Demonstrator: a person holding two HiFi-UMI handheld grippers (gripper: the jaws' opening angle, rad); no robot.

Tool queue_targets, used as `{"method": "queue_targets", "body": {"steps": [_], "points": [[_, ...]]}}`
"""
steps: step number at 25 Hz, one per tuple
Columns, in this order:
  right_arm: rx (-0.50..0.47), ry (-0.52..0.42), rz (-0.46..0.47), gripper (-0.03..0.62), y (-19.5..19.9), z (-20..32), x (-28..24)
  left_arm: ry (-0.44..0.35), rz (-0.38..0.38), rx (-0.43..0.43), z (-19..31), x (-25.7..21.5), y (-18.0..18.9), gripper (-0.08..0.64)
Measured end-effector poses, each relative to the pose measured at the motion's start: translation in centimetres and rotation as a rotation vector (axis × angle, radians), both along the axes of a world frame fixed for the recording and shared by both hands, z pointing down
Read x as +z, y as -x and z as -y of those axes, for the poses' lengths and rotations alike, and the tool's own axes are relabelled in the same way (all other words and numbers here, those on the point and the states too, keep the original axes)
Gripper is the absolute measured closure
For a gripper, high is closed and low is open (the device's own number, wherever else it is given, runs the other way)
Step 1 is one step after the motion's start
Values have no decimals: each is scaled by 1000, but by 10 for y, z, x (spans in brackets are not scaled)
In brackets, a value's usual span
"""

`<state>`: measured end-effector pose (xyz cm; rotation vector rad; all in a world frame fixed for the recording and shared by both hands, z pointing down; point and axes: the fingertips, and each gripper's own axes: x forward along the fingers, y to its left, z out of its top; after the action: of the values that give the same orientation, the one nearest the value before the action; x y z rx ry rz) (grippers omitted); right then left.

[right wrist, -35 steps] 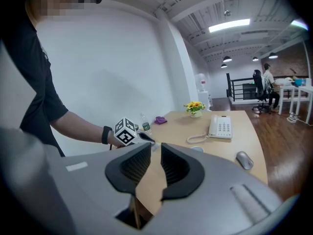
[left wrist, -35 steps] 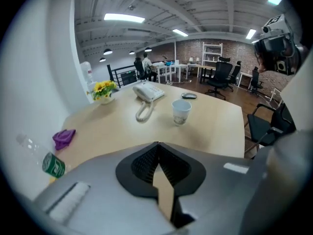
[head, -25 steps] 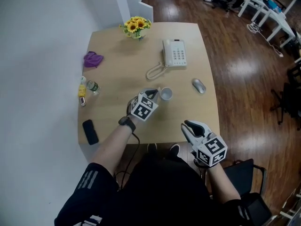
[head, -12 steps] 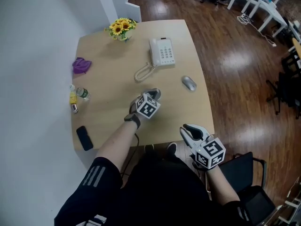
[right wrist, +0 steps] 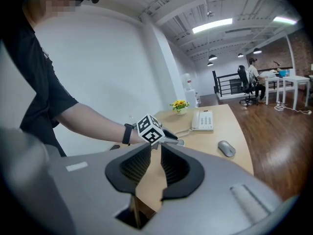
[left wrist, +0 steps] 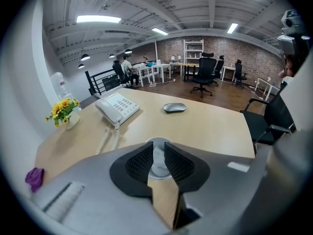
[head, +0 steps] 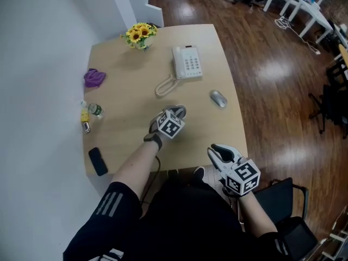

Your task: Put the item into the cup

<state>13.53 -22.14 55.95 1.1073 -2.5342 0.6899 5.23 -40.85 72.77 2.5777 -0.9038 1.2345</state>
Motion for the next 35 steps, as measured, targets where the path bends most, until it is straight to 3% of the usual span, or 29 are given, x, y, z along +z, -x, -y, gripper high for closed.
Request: {"method": "queue_targets", "body": {"steps": [10, 17, 23, 28, 35], "points": [[-38, -26, 7, 518, 17, 11, -8, -28, -84, 4, -19, -34, 12, 443], [-88, -54, 9, 517, 45, 12, -20, -112, -174, 33, -61, -95, 47, 399], [-87, -74, 3, 517, 66, 1, -27, -119, -252, 42, -117, -124, 100, 385], [-50, -88, 3, 518, 71, -11, -30, -103, -327, -4, -170, -135, 129, 385], [-119, -121, -15, 518, 70, -49, -42, -131, -338, -19, -238, -150, 133, 384]]}}
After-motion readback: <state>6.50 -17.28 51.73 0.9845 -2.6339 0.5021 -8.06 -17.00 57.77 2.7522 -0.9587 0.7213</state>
